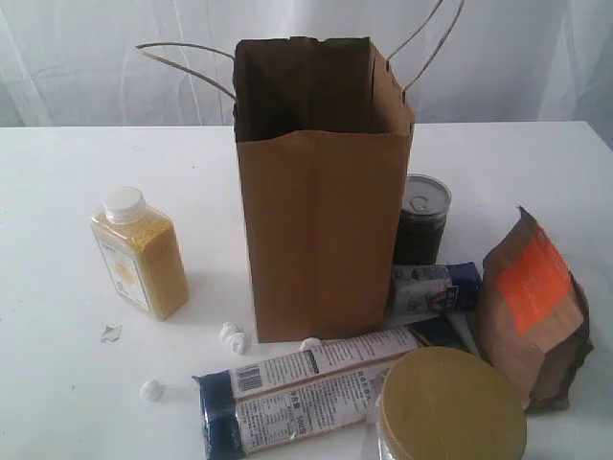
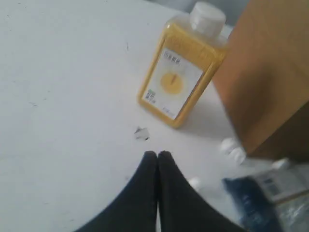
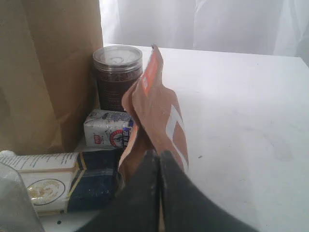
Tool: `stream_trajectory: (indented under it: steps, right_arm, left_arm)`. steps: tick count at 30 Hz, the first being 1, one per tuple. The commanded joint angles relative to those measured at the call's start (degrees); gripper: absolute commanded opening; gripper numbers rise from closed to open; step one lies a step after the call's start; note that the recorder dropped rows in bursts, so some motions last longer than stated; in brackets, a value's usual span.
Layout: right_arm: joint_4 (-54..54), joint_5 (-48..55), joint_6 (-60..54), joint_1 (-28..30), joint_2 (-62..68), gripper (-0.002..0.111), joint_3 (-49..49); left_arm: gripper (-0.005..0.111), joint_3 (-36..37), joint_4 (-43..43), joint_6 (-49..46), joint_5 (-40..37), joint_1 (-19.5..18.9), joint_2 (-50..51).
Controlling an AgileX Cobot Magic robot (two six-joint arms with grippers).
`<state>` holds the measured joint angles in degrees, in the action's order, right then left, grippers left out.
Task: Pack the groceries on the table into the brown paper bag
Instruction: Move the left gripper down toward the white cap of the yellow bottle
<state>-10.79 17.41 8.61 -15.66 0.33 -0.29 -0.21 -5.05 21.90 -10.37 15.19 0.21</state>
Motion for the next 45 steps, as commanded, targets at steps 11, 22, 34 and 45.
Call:
stream_trajectory:
  steps: [11, 22, 34, 45]
  right_arm:
    - [-0.2, -0.4, 0.2, 0.3, -0.3, 0.000, 0.3]
    - [-0.2, -0.4, 0.2, 0.3, -0.3, 0.000, 0.3]
    - [-0.2, -0.4, 0.2, 0.3, -0.3, 0.000, 0.3]
    - [-0.2, -0.4, 0.2, 0.3, -0.3, 0.000, 0.3]
  left_arm:
    - [0.000, -25.1, -11.5, 1.5, -13.4, 1.8, 3.6]
    - [0.077, -52.0, -14.6, -42.6, -37.4, 4.2, 42.6]
    - [0.077, -62.1, 20.5, -39.3, -43.2, 27.3, 67.2]
    - [0.077, -62.1, 27.3, -38.6, -33.7, 26.1, 63.5]
